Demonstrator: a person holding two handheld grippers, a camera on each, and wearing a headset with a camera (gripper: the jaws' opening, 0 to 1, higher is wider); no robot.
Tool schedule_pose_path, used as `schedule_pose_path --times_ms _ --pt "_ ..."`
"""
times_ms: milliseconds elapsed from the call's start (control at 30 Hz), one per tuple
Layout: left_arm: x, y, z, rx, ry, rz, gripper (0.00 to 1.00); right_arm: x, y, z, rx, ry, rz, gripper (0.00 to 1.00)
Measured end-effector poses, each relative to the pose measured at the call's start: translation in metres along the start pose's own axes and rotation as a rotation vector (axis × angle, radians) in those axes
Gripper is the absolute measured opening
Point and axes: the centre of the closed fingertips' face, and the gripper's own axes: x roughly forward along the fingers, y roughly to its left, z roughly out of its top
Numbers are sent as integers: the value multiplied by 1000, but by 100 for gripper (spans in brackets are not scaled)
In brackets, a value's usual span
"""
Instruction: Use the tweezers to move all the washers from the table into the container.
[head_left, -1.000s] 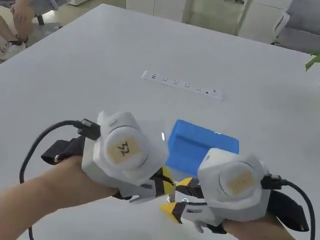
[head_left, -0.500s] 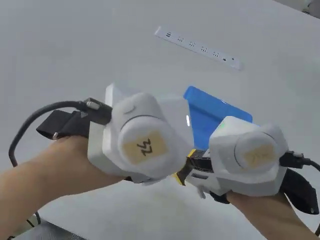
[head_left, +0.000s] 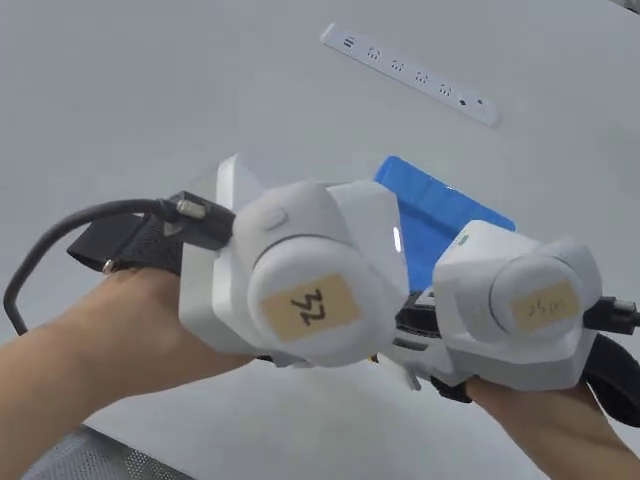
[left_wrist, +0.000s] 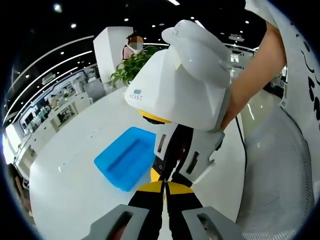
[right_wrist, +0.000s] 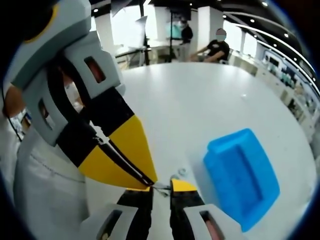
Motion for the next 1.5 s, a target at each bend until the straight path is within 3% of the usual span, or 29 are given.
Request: schedule_pose_path --times_ms 333,633,800,867,933,1000,1133,1267,1367,1433,1500 --pt "0 3 0 -30 -15 -3 0 2 0 1 2 6 4 8" --pt "3 12 2 -73 -23 45 0 3 -5 1 -94 27 -29 4" --pt "2 13 2 -114 -59 71 0 4 -5 1 -139 26 -33 3" --pt "-4 15 5 -149 -92 101 2 3 -5 1 -148 27 -35 3" --pt "-10 20 7 -204 -125 141 9 3 -6 0 -143 26 -36 3" --pt "-14 19 5 -249 -138 138 13 0 -6 1 -132 16 -34 3" --pt "-30 24 -7 -291 -152 222 25 -9 -5 5 -122 -5 -36 3" --pt "-50 22 -19 -379 -175 302 39 -19 -3 10 -112 -22 -31 3" --pt "-63 19 -30 -407 -156 377 51 -26 -2 13 -120 -31 -32 3" --pt "-69 12 -37 -405 -127 401 61 -33 -3 17 -121 -39 -40 3" --pt "-75 7 -42 -415 -112 428 64 -39 -6 21 -112 -50 -47 3"
